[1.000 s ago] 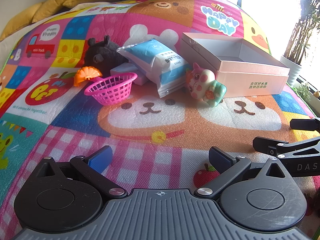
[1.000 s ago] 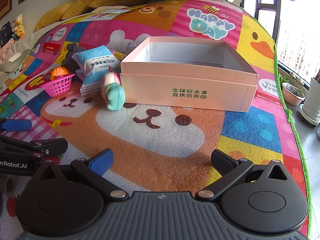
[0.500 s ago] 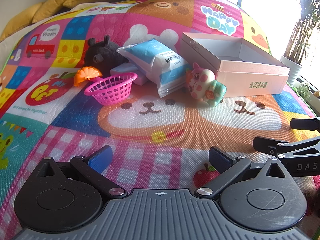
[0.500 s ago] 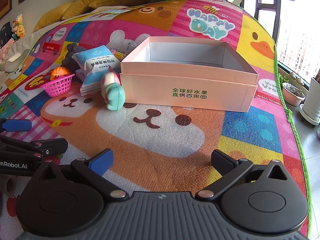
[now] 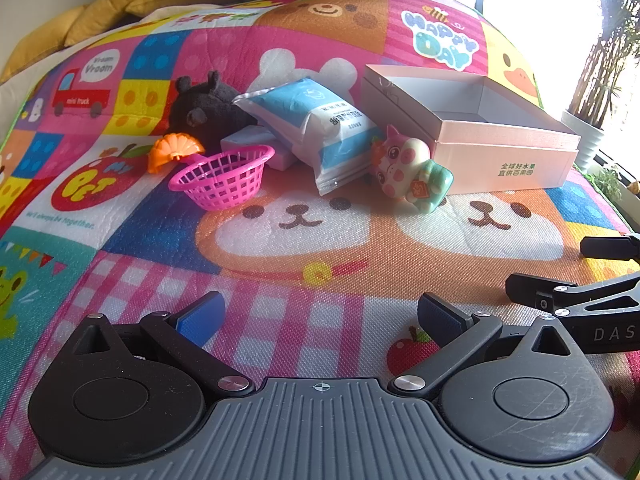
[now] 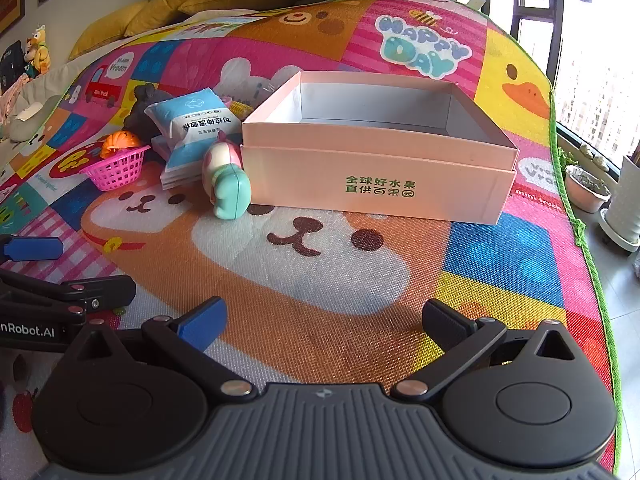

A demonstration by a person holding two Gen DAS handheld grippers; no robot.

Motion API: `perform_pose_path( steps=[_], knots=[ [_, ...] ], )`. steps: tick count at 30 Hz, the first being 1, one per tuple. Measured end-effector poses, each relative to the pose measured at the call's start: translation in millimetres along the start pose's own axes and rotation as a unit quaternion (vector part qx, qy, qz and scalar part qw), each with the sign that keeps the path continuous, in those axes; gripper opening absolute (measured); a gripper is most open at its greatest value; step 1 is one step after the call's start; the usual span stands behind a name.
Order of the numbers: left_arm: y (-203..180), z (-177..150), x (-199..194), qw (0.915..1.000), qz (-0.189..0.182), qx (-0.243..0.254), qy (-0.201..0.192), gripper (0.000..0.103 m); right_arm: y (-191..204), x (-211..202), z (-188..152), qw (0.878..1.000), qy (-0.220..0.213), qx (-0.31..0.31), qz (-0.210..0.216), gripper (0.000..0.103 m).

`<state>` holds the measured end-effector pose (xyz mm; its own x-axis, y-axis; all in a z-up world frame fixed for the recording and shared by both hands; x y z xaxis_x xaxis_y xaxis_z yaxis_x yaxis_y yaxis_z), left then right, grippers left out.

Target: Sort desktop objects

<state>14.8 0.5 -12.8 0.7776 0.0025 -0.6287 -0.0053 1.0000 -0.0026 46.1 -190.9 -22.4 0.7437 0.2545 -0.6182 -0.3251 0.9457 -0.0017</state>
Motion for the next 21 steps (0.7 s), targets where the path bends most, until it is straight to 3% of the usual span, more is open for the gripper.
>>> perform_pose_path(
  steps=[21],
  knots=[
    [0.0,0.0,0.0,1.0000,0.001,0.000,0.000,0.103,-0.4,-0.8,1.7,1.000,0.029,0.003,0.008,0.103]
  ],
)
Point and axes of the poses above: each gripper's, at about its wrist camera, not at the fingertips, and x roughly the way its jaws point, y to its left, z to its top, the point moved 2 cm from there along x, roughly the way its jaws point, and after that the axes turned 2 degrees about -y, right-handed, at the moved point
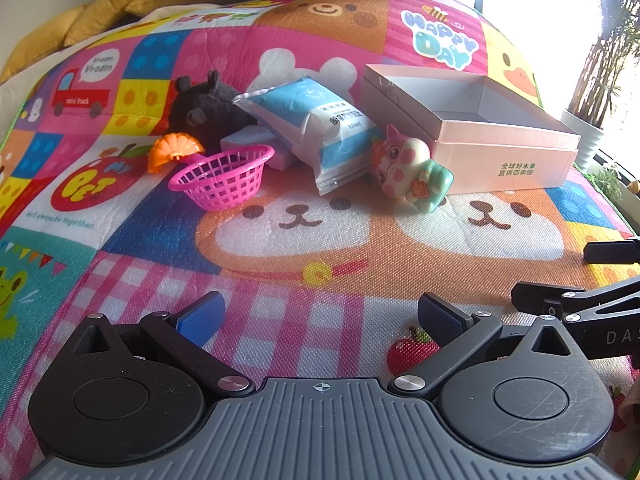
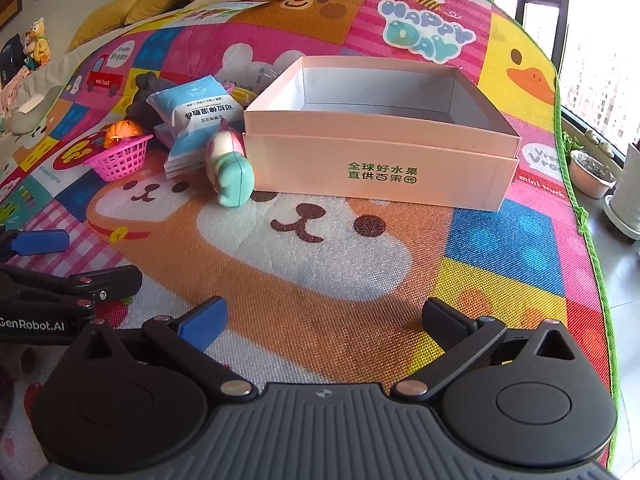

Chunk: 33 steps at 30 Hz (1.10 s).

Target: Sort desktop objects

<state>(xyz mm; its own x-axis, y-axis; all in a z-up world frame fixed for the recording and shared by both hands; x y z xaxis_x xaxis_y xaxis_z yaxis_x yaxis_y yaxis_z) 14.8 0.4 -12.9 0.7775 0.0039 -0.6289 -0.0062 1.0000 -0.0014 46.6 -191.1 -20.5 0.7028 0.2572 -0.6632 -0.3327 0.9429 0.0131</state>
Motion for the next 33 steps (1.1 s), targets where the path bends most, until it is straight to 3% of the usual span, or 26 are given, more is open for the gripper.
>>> perform_pose_path(
  steps=[6,10,13,14,18,22,23,25,28,33],
  knots=[
    [0,0,0,1.0000,-0.001,-0.001,0.000,0.103,0,-1,-1,1.000,-0.004,0.000,0.001,0.103],
    [9,4,-6,0.9995,-0.029,-0.005,-0.008,0.103,0,-3,0,1.000,-0.007,-0.002,0.009,0.103],
    [19,16,-16,0.9988,-0.006,0.030,-0.039,0.103,8,-10,4,0.998,-0.040,-0.033,0.022,0.103],
    [24,21,-17,0.9982,0.006,0.035,-0.047,0.103,13,-11,7,0.997,-0.055,-0.051,0.020,0.100],
    [50,45,-20,0.9974,0.020,0.011,-0.068,0.103,50,2,32,0.982,-0.105,-0.154,0.003,0.068],
    [70,61,-21,0.9958,0.033,0.000,-0.086,0.103,75,38,54,0.980,-0.077,-0.181,0.014,0.044],
    [72,63,-19,0.9959,0.036,0.002,-0.083,0.103,77,45,56,0.981,-0.069,-0.182,0.011,0.031],
    [74,67,-11,0.9964,0.039,0.008,-0.074,0.103,74,47,58,0.985,-0.060,-0.159,0.027,0.028],
    [70,72,10,0.9973,0.040,0.019,-0.058,0.103,51,17,55,0.989,-0.059,-0.121,0.069,0.027],
    [64,82,50,0.9988,0.036,0.013,-0.030,0.103,-12,-25,24,0.996,-0.043,-0.054,0.052,0.028]
  ],
)
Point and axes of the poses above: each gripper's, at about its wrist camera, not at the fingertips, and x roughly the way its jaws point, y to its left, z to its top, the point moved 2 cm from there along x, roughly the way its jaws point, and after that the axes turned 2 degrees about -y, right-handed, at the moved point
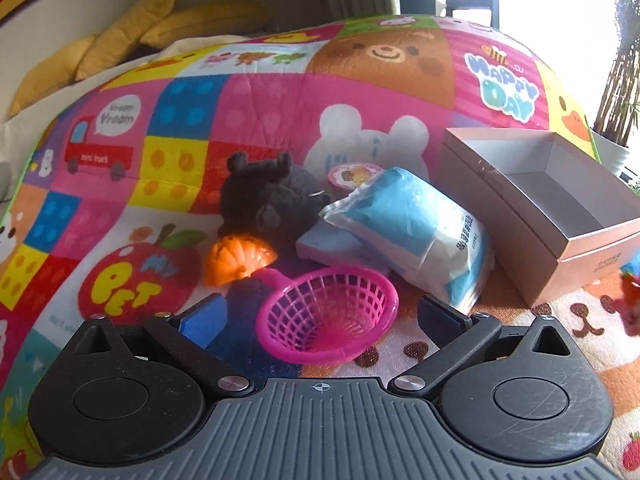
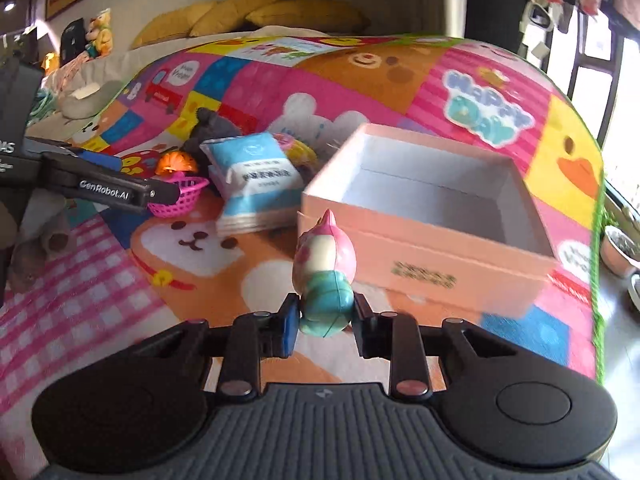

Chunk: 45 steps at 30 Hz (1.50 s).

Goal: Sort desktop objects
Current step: 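Grasp the pink basket net with the left gripper while the right grasps the cat figurine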

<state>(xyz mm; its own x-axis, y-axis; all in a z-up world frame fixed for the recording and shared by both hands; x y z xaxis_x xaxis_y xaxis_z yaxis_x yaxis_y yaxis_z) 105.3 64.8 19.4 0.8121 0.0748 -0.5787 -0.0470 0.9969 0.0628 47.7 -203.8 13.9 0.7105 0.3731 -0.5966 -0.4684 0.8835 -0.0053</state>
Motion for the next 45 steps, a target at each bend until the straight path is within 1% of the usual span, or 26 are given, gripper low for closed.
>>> perform_pose_path(
  steps=[2,3,4,5,6,9,11,14,15,16,17,18,19,20,22,25,27,31,32,35,36,37,39,41,42,45],
  knots=[
    [-3,1,10,0.9999,0.011,-0.001,0.001,0.103,-16,-12,-15,1.000,0.005,0.020,-0.011,0.029],
    [-4,1,12,0.9999,0.016,-0.001,0.000,0.101,-20,-16,-19,0.999,0.001,0.027,-0.023,0.033],
    [-4,1,11,0.9998,0.020,0.000,-0.002,0.079,-23,-18,-22,0.999,-0.002,0.032,-0.030,0.038],
    [-4,0,10,0.9998,0.020,0.000,0.001,0.050,-25,-20,-23,0.999,-0.008,0.037,-0.033,0.047],
    [-3,-1,7,0.9998,0.019,-0.003,0.005,0.044,-26,-21,-22,0.999,-0.015,0.040,-0.033,0.054],
    [-5,-8,-14,0.9998,0.016,0.006,-0.005,0.044,-24,-23,-18,0.998,-0.033,0.036,-0.026,0.062],
    [-15,-16,-35,0.9995,-0.002,0.029,-0.013,0.044,-21,-23,-13,0.998,-0.043,0.030,-0.022,0.066],
    [-38,-29,-65,0.9947,-0.073,0.071,-0.012,0.045,-22,-23,-4,0.997,-0.065,0.014,-0.039,0.075],
    [-46,-33,-73,0.9915,-0.100,0.083,-0.011,0.047,-25,-21,3,0.996,-0.077,0.009,-0.055,0.083],
    [-53,-37,-80,0.9880,-0.122,0.095,-0.013,0.053,-32,-19,10,0.994,-0.089,0.011,-0.070,0.087],
    [-60,-41,-87,0.9848,-0.136,0.107,-0.018,0.065,-40,-14,18,0.992,-0.097,0.019,-0.084,0.095],
    [-65,-42,-91,0.9833,-0.140,0.113,-0.025,0.073,-51,-7,25,0.990,-0.101,0.033,-0.096,0.099],
    [-66,-41,-93,0.9831,-0.139,0.114,-0.034,0.088,-62,1,32,0.988,-0.099,0.052,-0.104,0.099],
    [-66,-39,-94,0.9845,-0.129,0.109,-0.046,0.100,-72,11,38,0.987,-0.093,0.073,-0.108,0.099],
    [-56,-32,-88,0.9894,-0.094,0.091,-0.062,0.100,-91,35,47,0.985,-0.073,0.116,-0.105,0.099],
    [-32,-21,-69,0.9969,-0.041,0.049,-0.046,0.101,-93,63,58,0.984,-0.052,0.141,-0.090,0.100],
    [-15,-16,-51,0.9993,-0.015,0.020,-0.029,0.102,-84,71,65,0.985,-0.056,0.133,-0.094,0.102],
    [6,-6,-16,0.9996,-0.002,-0.030,0.004,0.102,-78,74,77,0.988,-0.061,0.145,-0.006,0.101],
    [8,-3,-7,0.9994,0.003,-0.035,0.006,0.102,-75,70,79,0.987,-0.070,0.141,-0.001,0.100],
    [12,-1,11,0.9993,0.023,-0.030,0.006,0.101,-66,49,79,0.989,-0.102,0.106,-0.031,0.100],
    [14,-1,12,0.9990,0.031,-0.030,0.006,0.100,-64,37,77,0.989,-0.114,0.088,-0.041,0.100],
    [16,-2,12,0.9990,0.031,-0.030,0.008,0.085,-62,26,72,0.989,-0.122,0.071,-0.045,0.100],
    [19,-6,5,0.9994,0.020,-0.029,0.003,0.080,-60,6,60,0.991,-0.120,0.047,-0.041,0.102],
    [19,-11,-3,0.9996,0.015,-0.024,0.008,0.038,-59,-7,42,0.994,-0.101,0.029,-0.032,0.103],
    [19,-13,-7,0.9995,0.011,-0.026,0.014,0.036,-58,-10,33,0.995,-0.087,0.021,-0.032,0.103],
    [10,-24,-28,0.9997,-0.017,-0.012,0.011,0.036,-53,-11,7,0.998,-0.047,0.003,-0.040,0.103]
  ],
)
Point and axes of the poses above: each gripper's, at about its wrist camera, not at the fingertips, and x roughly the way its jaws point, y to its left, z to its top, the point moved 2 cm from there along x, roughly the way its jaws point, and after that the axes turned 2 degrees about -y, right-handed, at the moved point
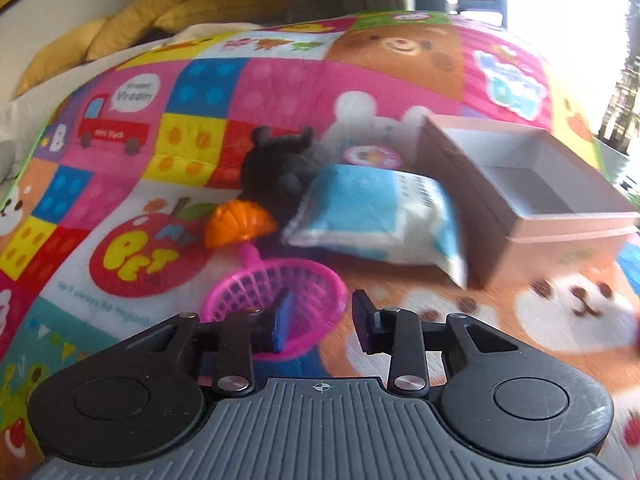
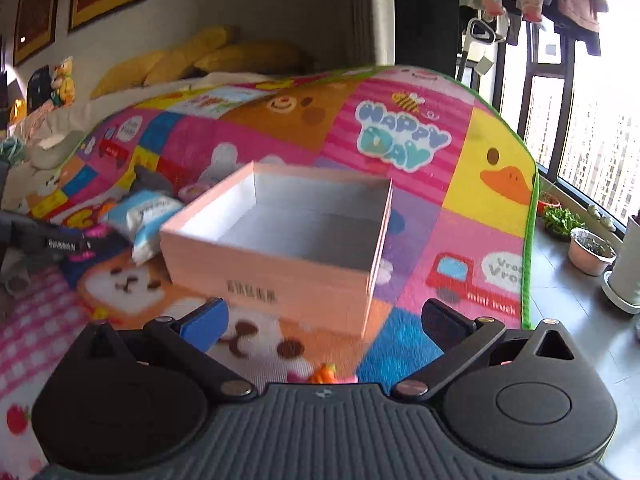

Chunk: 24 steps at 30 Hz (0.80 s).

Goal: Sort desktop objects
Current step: 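Grasp the pink basket net with the left gripper while the right grasps the cat figurine, then carry the pink net with the left gripper while the right carries the figurine toward the box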

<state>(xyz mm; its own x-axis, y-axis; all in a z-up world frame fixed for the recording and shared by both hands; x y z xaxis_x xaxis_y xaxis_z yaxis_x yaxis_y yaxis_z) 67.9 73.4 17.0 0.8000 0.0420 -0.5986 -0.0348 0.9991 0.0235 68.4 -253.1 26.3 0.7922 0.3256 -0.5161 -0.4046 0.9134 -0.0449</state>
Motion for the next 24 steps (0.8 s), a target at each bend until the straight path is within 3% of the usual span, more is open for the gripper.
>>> perform_pose_path(
  steps=[4,6,7,8,10,12,15,17,18,19,20,24],
  knots=[
    [-28,-16,-40,0.9949,-0.086,0.051,-0.011,0.045,0,4,-22,0.999,0.025,0.020,-0.003,0.103],
    [-34,-16,-53,0.9934,-0.093,0.062,-0.026,0.070,0,7,-24,0.999,0.030,0.032,-0.004,0.102],
    [-34,-14,-56,0.9944,-0.080,0.059,-0.038,0.094,1,9,-25,0.999,0.031,0.035,-0.005,0.102],
    [-31,-9,-56,0.9961,-0.051,0.046,-0.056,0.103,2,10,-25,0.999,0.031,0.036,-0.005,0.100],
    [-18,2,-42,0.9983,0.012,0.011,-0.057,0.102,6,10,-26,0.999,0.031,0.035,-0.001,0.098],
    [-6,9,-21,0.9980,0.051,-0.034,-0.016,0.102,11,11,-28,0.999,0.031,0.032,0.001,0.098],
    [2,6,3,0.9968,0.042,-0.062,0.028,0.102,17,8,-30,0.999,0.030,0.023,-0.003,0.097],
    [0,-1,5,0.9977,0.038,-0.050,0.027,0.098,19,6,-31,0.999,0.029,0.017,-0.006,0.093],
    [-3,-4,4,0.9984,0.035,-0.038,0.022,0.088,19,5,-31,0.999,0.030,0.017,-0.005,0.087],
    [-5,-8,3,0.9988,0.036,-0.025,0.021,0.061,18,5,-31,0.999,0.032,0.018,-0.003,0.084],
    [-5,-11,4,0.9986,0.043,-0.019,0.023,0.052,18,5,-32,0.999,0.035,0.019,-0.004,0.077],
    [-3,-18,-3,0.9989,0.036,-0.017,0.026,0.036,17,7,-33,0.998,0.053,0.026,0.003,0.052]
  ],
)
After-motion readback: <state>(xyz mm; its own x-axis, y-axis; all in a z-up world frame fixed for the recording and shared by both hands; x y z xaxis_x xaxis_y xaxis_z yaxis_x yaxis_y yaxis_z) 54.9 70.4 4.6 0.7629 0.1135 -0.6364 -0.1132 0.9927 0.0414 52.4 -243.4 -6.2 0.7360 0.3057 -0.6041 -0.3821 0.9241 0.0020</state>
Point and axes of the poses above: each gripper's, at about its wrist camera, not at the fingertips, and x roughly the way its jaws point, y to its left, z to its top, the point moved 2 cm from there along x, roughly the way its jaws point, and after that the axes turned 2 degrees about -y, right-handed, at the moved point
